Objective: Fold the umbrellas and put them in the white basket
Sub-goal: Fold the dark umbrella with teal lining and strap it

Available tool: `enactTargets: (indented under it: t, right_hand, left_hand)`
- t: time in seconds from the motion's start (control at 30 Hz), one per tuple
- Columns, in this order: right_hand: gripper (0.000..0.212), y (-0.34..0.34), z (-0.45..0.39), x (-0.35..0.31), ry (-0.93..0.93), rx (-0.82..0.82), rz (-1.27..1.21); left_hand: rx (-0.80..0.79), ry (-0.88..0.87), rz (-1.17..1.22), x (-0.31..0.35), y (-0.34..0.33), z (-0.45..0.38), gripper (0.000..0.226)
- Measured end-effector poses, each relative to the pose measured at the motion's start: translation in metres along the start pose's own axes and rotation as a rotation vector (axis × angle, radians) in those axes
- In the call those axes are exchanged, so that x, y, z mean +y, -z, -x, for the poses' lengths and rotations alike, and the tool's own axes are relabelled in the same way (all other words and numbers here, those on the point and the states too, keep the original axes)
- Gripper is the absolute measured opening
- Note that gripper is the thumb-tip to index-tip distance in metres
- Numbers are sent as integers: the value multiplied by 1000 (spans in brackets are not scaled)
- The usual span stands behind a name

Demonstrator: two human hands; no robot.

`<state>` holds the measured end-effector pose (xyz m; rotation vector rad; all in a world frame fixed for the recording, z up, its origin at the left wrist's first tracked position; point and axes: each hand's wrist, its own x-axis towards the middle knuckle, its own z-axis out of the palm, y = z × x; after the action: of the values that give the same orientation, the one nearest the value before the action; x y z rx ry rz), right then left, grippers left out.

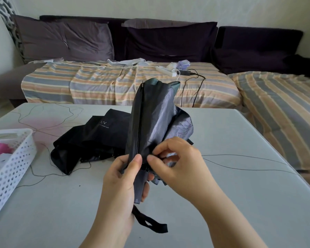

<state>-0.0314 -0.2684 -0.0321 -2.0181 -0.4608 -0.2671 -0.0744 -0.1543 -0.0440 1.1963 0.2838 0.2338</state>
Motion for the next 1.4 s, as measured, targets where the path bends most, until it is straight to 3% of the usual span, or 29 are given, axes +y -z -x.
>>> enactTargets:
  t: [0.23,0.4,0.47,0.57,0.7,0.73,0.8,0.87,1.03,1.1,1.2,1.27,1.4]
  right_hand:
    - [23,3,0,-5,-197,-124,-21]
    - [18,6,-1,-1,-229,-186,-172]
    - [19,4,-2,-2,-190,-186,-120]
    - [11,-6,1,-6,-35,-55,110]
    - [16,-29,5,4,494,329,421]
    - [15,-30,4,5,478,357,374]
    - [22,-28,-1,2,226,398,219]
    - [30,-27,-4,4,4,329,95]
    - [16,-25,-7,6,210,456,411]
    - [21,-19,-13,9,130,351,351]
    - [27,-9,-13,7,-30,11,-1]
    - [32,-7,-11,5,-135,-130,-128]
    - [20,-8,-10,2,-211,-101,-231]
  left_hand:
    - [-17,-47,-45,-5,-1,2,15]
    - [-34,-41,15,-3,-1,0,31]
    - [-17,-34,38,-2,0,0,29]
    - [45,-32,34,-5,0,-2,14]
    - [121,-21,60,-9,-2,-4,9]
    - [117,-28,57,-8,-3,-3,8]
    - [103,-62,45,-8,-4,-2,5]
    - [97,-87,26,-8,-4,-1,2]
    - [109,-71,24,-6,-1,0,3]
    - [100,-71,3,-5,1,1,3]
    - [89,-79,-11,-5,4,1,5]
    - [78,-76,-23,-4,5,0,9]
    - [36,-62,-20,-5,5,0,12]
